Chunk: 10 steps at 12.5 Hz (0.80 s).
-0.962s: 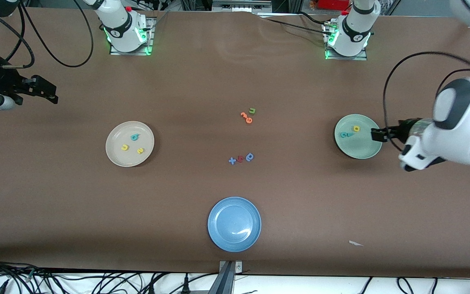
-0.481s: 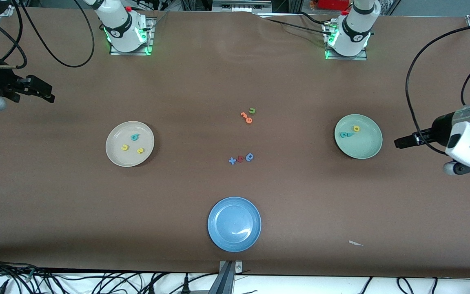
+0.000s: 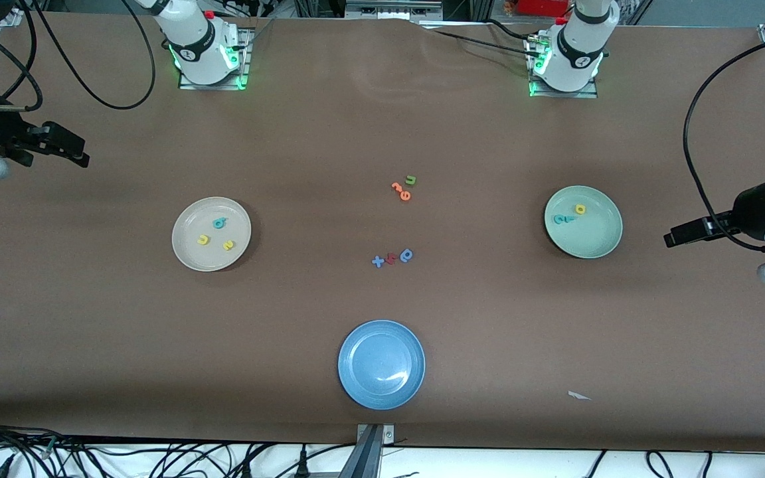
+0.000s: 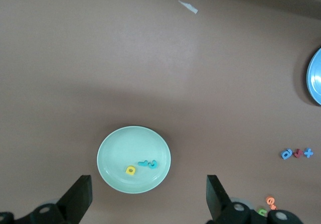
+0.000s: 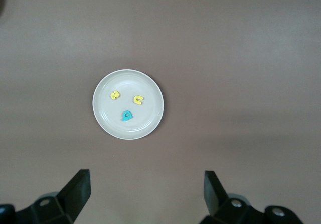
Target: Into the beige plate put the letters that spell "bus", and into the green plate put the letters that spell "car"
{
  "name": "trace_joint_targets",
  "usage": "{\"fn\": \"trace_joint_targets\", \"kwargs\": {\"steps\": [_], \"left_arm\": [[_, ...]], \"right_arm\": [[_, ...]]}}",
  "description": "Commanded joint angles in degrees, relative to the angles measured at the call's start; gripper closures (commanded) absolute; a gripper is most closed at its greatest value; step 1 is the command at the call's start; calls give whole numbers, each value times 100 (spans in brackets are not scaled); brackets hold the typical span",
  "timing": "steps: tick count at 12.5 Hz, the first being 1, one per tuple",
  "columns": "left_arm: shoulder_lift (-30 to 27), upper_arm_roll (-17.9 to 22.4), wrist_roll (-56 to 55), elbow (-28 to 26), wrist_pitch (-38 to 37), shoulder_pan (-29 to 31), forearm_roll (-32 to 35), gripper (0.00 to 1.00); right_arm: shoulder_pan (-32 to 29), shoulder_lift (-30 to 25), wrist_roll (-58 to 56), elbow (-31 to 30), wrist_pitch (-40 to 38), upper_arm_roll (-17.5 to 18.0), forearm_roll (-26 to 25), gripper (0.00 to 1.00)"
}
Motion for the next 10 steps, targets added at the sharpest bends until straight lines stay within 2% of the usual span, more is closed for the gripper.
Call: {"fn": "trace_joint_targets", "kwargs": {"steps": [1, 2, 5, 7, 10], "left_arm": [[-147, 1128, 137, -185, 207, -1007, -121, 0], [-200, 1587, 164, -255, 278, -1370, -130, 0], [-454, 1592, 173, -693, 497, -1320, -341, 4], [-657, 1583, 181, -1089, 875, -1320, -341, 1], [-631, 1583, 182, -1021, 850, -1400, -341, 0]], "right_arm": [[-65, 45, 68, 171, -155, 50, 106, 0], [-65, 45, 68, 171, -155, 50, 106, 0], [-65, 45, 68, 171, -138, 50, 106, 0], [-65, 45, 68, 171, -129, 50, 106, 0], [-65, 45, 77, 162, -111, 59, 106, 0]]}}
